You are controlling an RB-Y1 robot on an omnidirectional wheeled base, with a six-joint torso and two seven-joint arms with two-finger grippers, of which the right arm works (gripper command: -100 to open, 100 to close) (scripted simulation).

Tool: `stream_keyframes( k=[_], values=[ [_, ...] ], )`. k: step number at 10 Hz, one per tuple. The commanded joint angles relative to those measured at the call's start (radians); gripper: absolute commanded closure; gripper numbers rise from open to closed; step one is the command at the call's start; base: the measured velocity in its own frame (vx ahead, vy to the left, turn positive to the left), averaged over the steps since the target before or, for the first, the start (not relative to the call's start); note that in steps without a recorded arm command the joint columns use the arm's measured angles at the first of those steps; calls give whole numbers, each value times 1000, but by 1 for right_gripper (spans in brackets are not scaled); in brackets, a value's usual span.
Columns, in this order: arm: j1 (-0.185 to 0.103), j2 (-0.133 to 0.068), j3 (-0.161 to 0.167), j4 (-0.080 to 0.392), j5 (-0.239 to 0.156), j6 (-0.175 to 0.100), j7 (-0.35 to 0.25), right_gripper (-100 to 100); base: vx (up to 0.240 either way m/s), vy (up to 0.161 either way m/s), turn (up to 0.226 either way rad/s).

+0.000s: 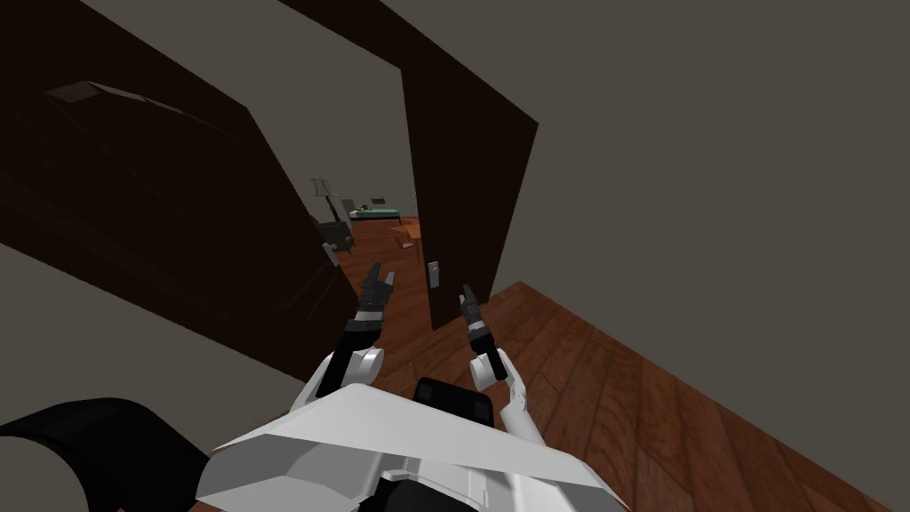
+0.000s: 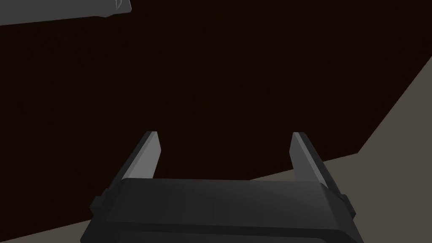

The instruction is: Push the door open

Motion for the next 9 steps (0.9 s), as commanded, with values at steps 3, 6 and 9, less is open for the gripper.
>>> stream_keyframes(
  k=[3,6,9],
  values=[
    [-64,3,74,96,-3,17,-27,-100,117,39,-99],
    [-104,5,118,157,-6,27,-43,-100,96,43,-75],
    [-154,10,173,231,-8,39,-64,-100,116,54,-95]
  ],
)
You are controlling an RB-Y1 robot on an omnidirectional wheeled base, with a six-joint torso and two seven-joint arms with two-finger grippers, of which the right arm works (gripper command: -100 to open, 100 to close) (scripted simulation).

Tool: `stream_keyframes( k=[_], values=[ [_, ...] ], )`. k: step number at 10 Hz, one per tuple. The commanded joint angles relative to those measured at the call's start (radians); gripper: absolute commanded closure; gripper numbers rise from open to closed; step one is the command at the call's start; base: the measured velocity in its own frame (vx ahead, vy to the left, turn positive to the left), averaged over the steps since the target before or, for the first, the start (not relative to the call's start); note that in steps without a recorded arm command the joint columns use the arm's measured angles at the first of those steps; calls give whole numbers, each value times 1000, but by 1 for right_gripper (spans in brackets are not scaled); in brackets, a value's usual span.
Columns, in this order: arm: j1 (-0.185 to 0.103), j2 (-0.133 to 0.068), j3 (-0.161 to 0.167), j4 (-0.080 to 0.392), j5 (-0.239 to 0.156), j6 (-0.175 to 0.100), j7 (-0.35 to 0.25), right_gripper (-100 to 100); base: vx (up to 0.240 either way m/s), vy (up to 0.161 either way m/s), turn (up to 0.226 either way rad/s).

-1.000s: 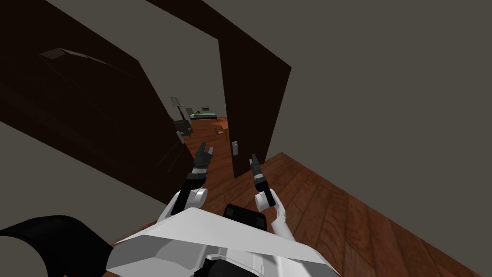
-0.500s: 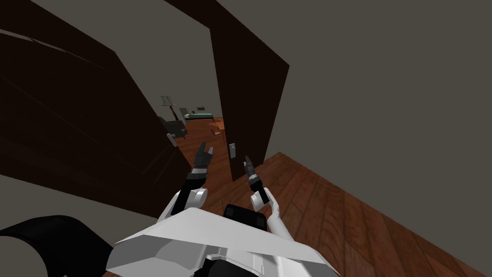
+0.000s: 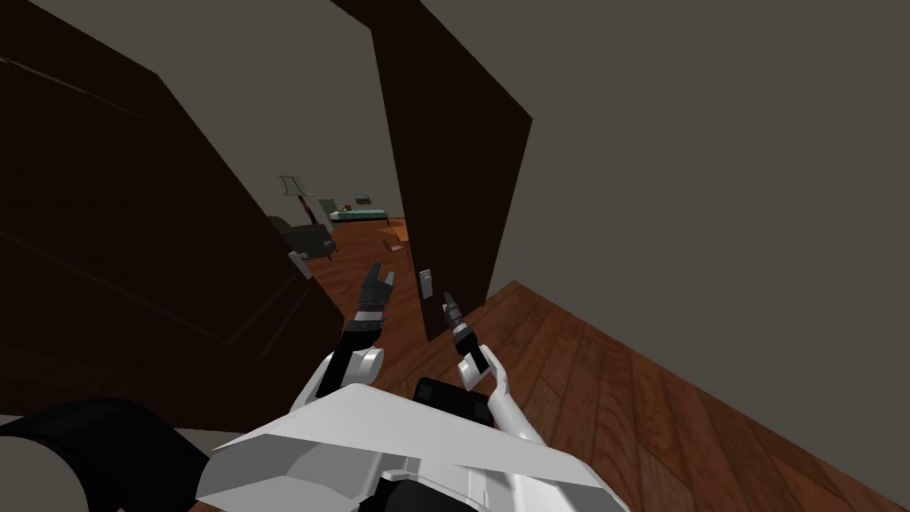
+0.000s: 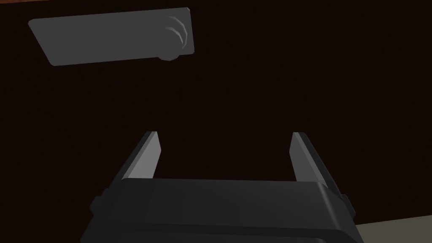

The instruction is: Push the door open

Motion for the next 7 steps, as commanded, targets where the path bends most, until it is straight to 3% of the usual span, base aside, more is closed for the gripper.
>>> stream_keyframes(
  k=[1,7],
  values=[
    [-30,-4,34,35,-4,14,-18,-100,117,57,-98],
    [-112,11,124,158,-8,33,-52,-100,104,49,-81]
  ],
)
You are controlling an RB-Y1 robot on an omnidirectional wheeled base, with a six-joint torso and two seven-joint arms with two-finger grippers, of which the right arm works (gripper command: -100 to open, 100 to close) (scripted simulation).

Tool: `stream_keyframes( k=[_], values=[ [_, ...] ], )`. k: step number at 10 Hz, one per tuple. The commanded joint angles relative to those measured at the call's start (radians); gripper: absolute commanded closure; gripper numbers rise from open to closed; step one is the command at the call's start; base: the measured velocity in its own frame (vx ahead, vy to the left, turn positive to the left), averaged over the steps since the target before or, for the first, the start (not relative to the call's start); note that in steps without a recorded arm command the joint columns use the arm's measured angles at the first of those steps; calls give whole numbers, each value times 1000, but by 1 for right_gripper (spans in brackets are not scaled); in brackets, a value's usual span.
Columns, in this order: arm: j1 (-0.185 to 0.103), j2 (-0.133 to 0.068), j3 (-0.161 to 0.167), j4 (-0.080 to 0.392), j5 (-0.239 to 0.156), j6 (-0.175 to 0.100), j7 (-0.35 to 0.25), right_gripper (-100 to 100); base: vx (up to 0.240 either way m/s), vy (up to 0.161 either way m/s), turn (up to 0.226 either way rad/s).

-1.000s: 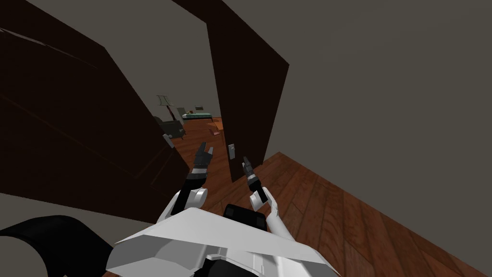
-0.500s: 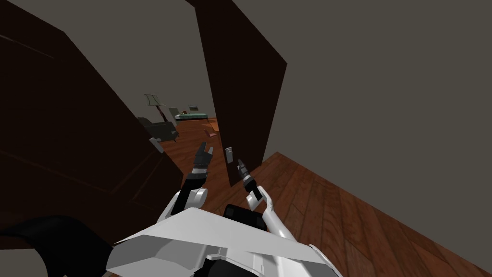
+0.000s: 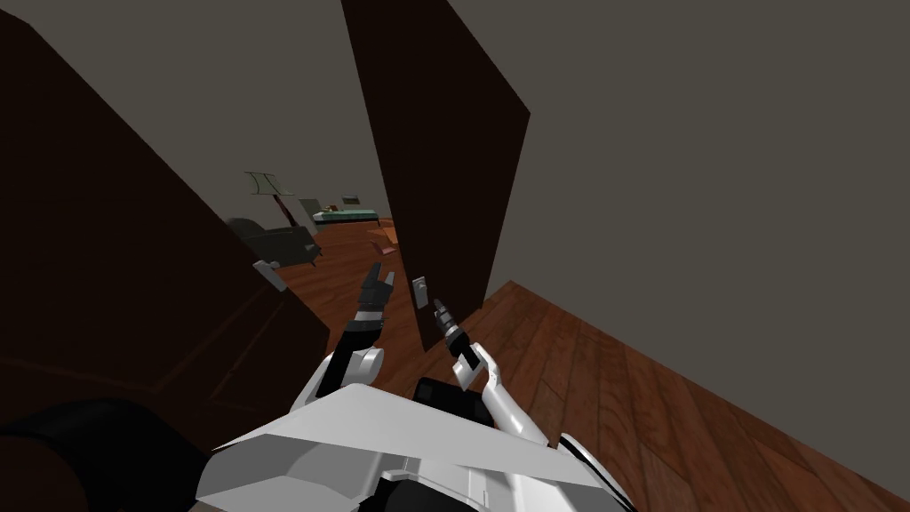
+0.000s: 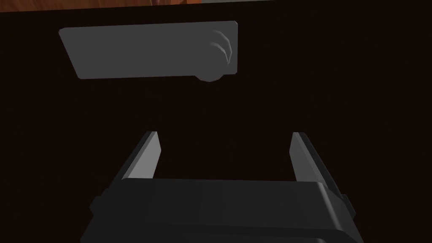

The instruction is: Push the door open

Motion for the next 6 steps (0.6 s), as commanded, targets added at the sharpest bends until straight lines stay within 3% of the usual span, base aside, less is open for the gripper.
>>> stream_keyframes(
  k=[1,2,6],
  values=[
    [-19,3,24,32,-1,3,-10,-100,87,59,-76],
    [-12,3,14,20,-1,3,-5,-100,36,26,-16],
    [-13,1,0,45,3,-7,0,-100,131,138,36]
  ],
)
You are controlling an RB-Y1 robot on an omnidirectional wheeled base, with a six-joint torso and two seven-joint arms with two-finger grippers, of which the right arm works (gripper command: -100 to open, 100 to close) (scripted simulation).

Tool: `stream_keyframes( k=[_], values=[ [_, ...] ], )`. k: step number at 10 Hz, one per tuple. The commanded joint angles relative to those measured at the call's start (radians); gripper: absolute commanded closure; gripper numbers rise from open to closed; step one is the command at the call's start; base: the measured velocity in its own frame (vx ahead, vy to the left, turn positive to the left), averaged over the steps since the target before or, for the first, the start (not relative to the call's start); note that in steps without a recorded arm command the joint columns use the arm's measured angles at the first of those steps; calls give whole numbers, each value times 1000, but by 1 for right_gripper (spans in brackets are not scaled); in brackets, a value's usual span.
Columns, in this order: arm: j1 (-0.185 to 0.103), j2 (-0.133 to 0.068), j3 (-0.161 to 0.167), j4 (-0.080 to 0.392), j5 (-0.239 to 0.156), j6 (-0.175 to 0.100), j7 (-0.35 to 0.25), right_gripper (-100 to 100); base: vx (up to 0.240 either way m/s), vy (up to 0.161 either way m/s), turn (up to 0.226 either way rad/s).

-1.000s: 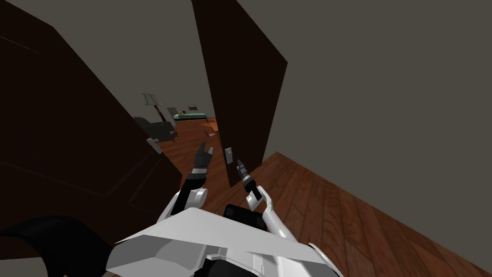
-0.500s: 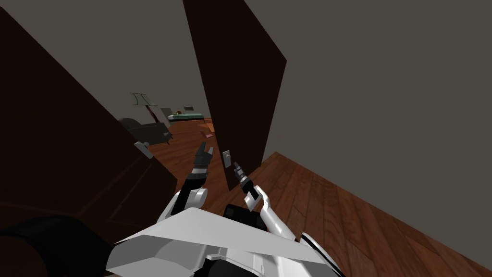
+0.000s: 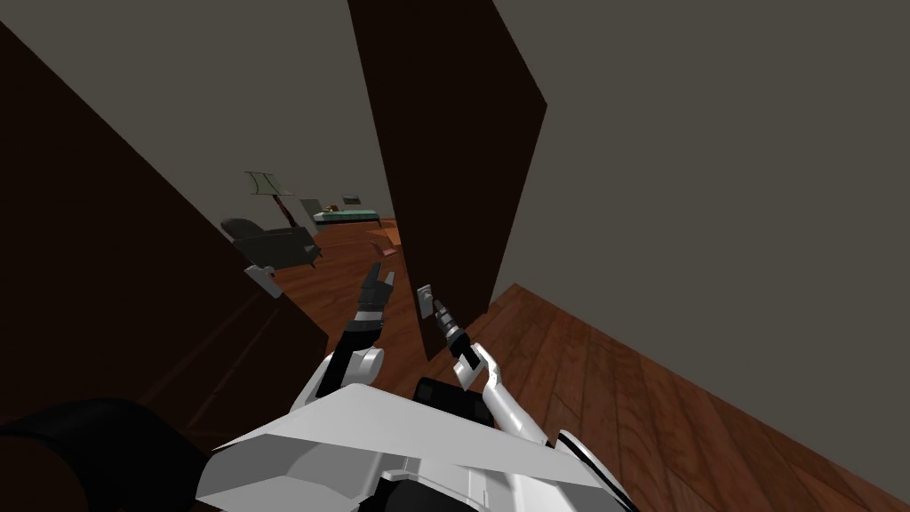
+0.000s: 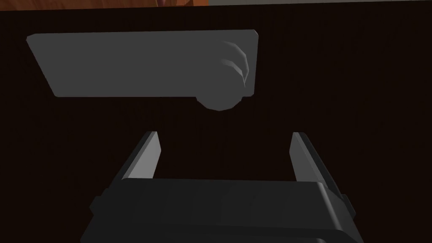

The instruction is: Push the door open

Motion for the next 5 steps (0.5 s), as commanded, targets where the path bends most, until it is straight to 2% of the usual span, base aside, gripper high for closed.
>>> stream_keyframes(
  k=[1,4,5],
  values=[
    [1,5,-6,10,1,-5,3,-100,131,154,39],
    [1,21,-16,24,3,-11,7,-100,129,146,31],
    [1,18,-14,21,3,-10,6,-100,62,72,-2]
  ],
)
